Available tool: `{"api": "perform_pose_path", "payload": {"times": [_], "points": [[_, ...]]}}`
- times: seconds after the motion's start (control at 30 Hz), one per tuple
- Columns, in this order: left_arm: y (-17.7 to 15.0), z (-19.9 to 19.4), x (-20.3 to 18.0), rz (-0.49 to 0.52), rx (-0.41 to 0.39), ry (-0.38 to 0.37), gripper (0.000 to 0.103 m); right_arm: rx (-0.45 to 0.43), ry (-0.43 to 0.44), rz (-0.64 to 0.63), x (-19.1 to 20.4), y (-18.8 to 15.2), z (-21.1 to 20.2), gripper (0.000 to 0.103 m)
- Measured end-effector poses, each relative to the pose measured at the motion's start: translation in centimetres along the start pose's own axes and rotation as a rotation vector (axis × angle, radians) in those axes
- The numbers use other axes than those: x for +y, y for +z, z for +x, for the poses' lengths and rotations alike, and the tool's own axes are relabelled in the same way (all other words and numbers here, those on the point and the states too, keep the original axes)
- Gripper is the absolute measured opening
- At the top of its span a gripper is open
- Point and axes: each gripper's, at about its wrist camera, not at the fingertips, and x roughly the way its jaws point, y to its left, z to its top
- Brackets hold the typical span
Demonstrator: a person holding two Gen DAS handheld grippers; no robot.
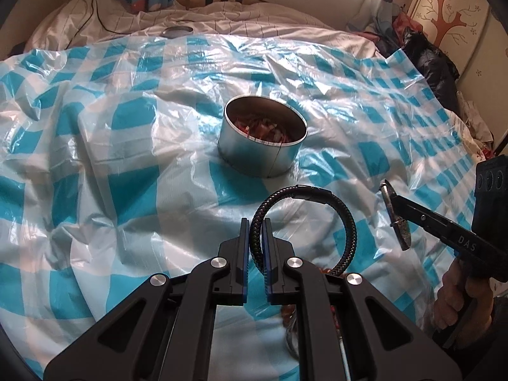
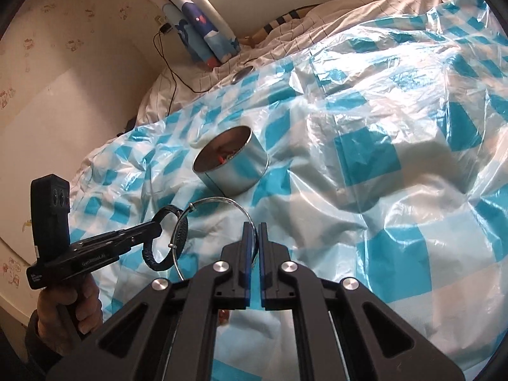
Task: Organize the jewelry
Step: 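Carry the black cord bracelet and silver bangle over the steel tin with both tools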
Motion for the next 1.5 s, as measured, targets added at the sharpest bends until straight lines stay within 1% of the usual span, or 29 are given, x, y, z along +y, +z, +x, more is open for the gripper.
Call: {"api": "perform_pose_path", "payload": {"times": [0.07,0.2,0.4,0.5,0.6,0.7,0.87,1.1,1.33,1.5], "points": [[0.6,-0.2,0.0,-0.003,-0.017,-0.001,0.007,-0.013,0.008,-0.013,0.5,0.6,0.0,0.005],[1.6,-0.3,0.4,-0.032,-0.039,-0.008,0.007,-0.041,0.032,-0.042,1.3,3.6,0.7,0.005],[2.8,-0.1,1.0,-0.054,-0.063,0.002,0.007,-0.017,0.032,-0.060,1.2,5.7,2.7,0.005],[3.8,-0.1,1.1,-0.054,-0.088,0.017,0.007,-0.025,0.022,-0.069,1.1,6.7,3.3,0.005],[4.4,0.0,1.4,-0.063,-0.098,0.021,0.007,-0.044,0.006,-0.076,0.9,7.3,3.5,0.005],[5.1,0.5,1.6,-0.070,-0.100,0.023,0.007,-0.042,0.000,-0.067,0.4,7.6,3.8,0.005],[6.3,1.7,1.3,-0.059,-0.100,0.032,0.007,-0.056,-0.017,-0.078,0.3,8.1,4.0,0.005],[7.1,3.1,1.4,-0.070,-0.087,0.026,0.007,-0.065,-0.025,-0.090,0.3,9.1,4.5,0.005],[9.3,4.3,1.2,-0.068,-0.098,0.028,0.007,-0.076,-0.030,-0.112,0.8,10.5,5.5,0.005],[10.1,5.7,1.3,-0.076,-0.084,0.031,0.007,-0.080,-0.037,-0.121,0.8,11.1,5.8,0.005]]}}
